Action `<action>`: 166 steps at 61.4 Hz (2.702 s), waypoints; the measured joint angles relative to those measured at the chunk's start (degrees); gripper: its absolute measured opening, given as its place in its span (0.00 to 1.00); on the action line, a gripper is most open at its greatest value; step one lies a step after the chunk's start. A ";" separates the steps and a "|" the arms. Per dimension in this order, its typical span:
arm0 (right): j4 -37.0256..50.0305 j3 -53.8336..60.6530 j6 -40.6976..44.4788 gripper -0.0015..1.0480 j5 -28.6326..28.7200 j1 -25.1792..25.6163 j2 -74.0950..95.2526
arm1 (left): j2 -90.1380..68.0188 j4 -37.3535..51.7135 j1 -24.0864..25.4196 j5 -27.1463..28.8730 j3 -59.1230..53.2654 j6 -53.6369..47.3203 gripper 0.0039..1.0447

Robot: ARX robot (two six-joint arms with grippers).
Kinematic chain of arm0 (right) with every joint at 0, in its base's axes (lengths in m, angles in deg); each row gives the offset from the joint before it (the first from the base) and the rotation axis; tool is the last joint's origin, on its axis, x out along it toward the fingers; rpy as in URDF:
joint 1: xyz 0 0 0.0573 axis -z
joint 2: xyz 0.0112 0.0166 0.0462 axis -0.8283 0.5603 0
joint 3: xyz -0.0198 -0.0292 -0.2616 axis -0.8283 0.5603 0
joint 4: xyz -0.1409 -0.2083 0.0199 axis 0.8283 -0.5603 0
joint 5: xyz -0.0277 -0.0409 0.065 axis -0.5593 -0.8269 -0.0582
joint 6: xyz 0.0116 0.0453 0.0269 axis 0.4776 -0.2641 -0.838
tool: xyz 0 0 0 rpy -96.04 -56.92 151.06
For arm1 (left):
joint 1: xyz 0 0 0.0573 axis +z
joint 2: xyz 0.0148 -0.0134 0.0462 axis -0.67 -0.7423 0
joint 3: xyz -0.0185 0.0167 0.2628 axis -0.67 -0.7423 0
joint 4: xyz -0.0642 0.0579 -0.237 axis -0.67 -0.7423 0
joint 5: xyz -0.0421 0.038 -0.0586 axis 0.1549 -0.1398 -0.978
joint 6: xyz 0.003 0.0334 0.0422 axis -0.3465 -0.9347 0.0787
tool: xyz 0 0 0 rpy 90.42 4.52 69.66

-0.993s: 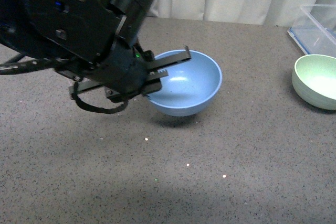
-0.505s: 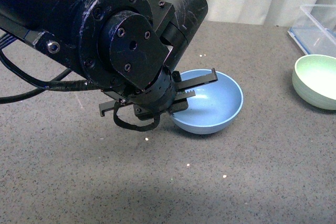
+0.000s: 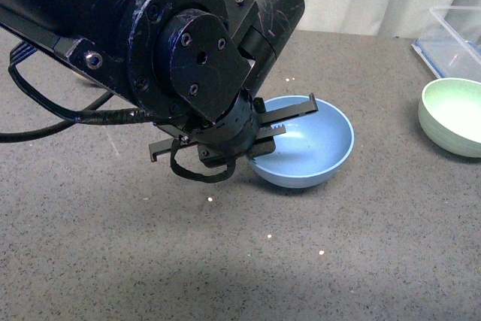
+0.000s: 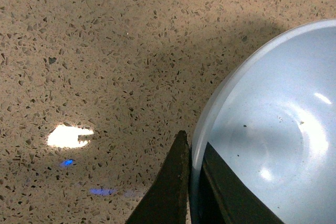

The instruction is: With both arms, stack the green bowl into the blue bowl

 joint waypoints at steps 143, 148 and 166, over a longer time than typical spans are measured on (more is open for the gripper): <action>0.00 0.02 0.00 0.91 0.00 0.00 0.00 | 91.86 29.18 33.42 -9.90 -66.73 -40.57 0.04; 0.00 0.02 0.00 0.91 0.00 0.00 0.00 | 94.66 26.56 33.42 -9.92 -66.73 -40.57 0.04; 0.00 0.02 0.00 0.91 0.00 0.00 0.00 | 103.14 18.51 33.42 -9.92 -66.75 -40.57 0.04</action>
